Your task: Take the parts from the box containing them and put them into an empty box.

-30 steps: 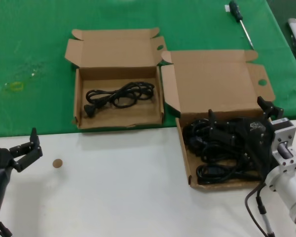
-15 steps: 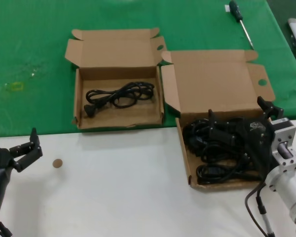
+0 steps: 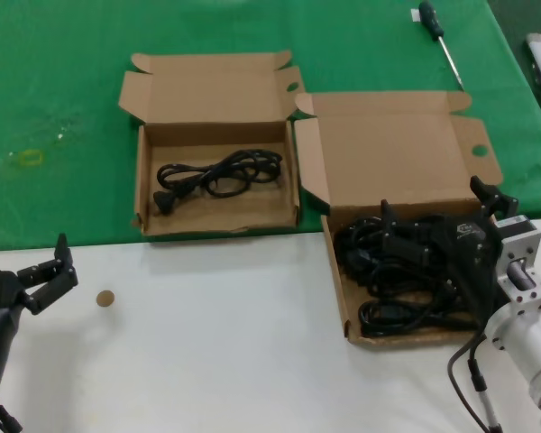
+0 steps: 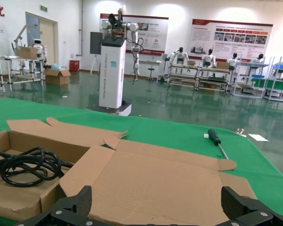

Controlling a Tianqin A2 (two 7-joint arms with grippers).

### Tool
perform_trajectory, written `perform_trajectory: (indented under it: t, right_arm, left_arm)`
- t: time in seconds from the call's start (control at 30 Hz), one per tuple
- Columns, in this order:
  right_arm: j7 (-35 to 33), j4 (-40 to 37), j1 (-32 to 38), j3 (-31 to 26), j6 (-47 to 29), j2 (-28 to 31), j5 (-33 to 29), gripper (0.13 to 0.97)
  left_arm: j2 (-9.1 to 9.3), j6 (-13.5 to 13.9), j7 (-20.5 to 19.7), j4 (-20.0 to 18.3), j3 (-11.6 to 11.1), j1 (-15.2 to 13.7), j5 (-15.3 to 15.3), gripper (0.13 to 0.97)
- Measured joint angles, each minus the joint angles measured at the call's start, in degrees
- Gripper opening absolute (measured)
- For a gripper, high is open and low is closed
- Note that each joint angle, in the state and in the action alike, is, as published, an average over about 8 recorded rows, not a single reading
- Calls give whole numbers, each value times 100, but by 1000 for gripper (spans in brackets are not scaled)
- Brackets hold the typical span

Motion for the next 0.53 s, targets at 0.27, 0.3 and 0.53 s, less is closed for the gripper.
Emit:
perform_trajectory:
  t: [0.27,0.3,0.53]
  right_arm:
    - [0,0,0,0,0,0,0,966]
    - [0,0,0,0,0,0,0,966]
    - [0,0,0,0,0,0,0,966]
  left_arm:
    - [0,0,0,0,0,0,0,966]
    - [0,0,0,0,0,0,0,966]
    - [0,0,0,0,0,0,0,966]
